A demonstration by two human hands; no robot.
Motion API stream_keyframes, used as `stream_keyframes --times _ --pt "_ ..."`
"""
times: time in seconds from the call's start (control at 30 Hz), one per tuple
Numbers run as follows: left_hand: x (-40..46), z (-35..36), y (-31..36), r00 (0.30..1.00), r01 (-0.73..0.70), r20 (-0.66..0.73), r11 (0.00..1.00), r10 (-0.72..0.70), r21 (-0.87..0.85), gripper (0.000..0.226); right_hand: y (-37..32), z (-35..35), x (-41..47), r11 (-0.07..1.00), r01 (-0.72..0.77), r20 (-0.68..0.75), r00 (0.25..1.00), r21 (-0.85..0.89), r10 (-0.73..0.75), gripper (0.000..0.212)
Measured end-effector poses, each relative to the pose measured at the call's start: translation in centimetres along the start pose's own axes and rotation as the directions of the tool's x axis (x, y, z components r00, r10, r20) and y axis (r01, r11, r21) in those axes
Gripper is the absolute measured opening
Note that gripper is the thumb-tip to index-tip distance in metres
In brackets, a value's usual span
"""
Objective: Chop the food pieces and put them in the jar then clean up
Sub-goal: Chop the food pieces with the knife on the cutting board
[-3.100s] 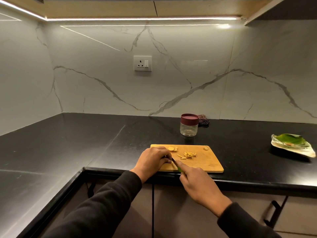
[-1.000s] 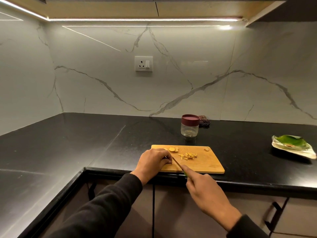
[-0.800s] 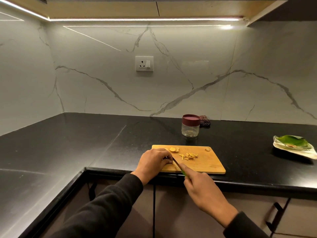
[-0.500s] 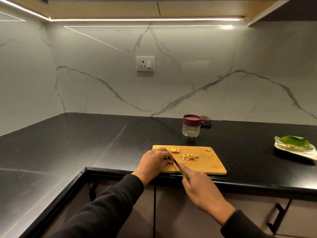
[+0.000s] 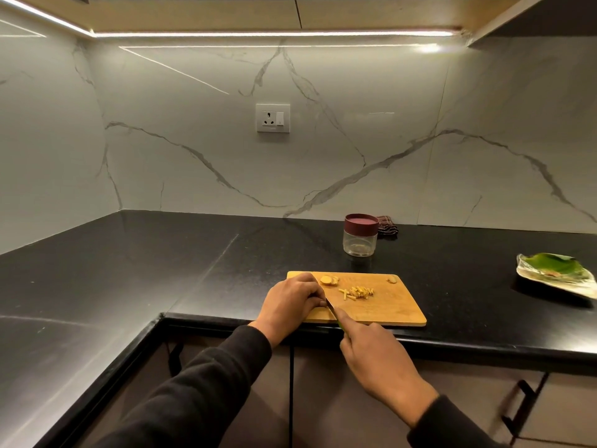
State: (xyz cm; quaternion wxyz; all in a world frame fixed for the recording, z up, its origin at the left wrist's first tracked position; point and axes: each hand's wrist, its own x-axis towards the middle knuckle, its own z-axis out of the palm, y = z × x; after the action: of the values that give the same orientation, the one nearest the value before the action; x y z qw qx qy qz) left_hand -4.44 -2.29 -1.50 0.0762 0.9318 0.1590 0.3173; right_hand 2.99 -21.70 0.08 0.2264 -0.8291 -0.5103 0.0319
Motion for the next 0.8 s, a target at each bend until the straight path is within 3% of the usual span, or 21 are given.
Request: stream_keyframes --times 0.3,0.57,0.8 --pt "0.1 0.1 -0.1 1.0 0.018 0.006 1.0 -0.018 -0.011 0.014 0.6 -0.7 -2.3 0.993 -0.017 0.015 1.0 -0.118 0.019 0.058" --pt "0.1 0.3 -0.1 0.999 0.034 0.004 0.999 -0.034 -0.038 0.009 1.1 -2.0 -2.8 0.941 -0.062 -0.006 0.998 -0.334 0.063 0.067" --pt "0.3 0.3 -0.2 0.999 -0.001 0.049 1.0 0.002 -0.029 0.016 1.2 -1.7 -2.8 0.94 -0.062 -0.013 0.998 -0.336 0.061 0.067"
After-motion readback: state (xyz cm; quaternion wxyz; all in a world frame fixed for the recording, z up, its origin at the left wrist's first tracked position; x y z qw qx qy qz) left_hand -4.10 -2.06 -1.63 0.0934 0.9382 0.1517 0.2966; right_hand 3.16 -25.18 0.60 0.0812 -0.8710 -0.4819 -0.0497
